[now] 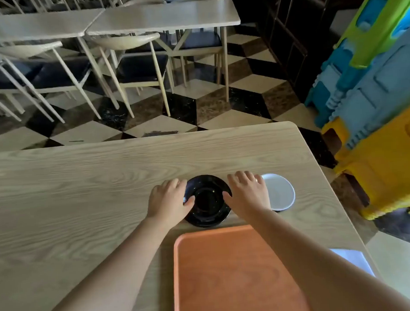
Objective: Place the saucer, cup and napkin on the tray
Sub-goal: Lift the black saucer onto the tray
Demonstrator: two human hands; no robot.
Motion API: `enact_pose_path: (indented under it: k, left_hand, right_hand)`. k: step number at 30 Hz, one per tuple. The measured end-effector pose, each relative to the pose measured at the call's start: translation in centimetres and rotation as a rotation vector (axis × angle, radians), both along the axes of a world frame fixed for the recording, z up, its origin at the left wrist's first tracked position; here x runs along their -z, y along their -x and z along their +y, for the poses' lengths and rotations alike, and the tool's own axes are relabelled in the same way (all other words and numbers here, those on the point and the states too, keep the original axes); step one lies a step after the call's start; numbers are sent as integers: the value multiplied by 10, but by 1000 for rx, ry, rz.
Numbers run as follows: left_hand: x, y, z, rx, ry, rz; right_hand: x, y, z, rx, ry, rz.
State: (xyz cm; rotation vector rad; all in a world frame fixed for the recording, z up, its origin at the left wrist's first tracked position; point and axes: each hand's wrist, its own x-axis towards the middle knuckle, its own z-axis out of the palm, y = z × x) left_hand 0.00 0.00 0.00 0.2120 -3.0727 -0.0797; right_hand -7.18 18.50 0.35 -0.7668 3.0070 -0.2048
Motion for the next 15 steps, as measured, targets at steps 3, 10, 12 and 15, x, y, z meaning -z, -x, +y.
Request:
enact_pose_path:
  k: [3,10,12,15]
  left_hand:
    - [22,10,-16,-30,45,-18]
    - [60,13,-23,-90,-2,-102]
    - [59,16,-18,-87,-36,-79]
    - [57,17,-15,-129,-139,-68]
  right_hand:
    - [18,15,-12,-40,-52,11]
    - [46,22,-20,-50,-218,-24]
    - [47,22,-21,-55,-228,-30]
    - [48,18,-23,-39,-221,-30]
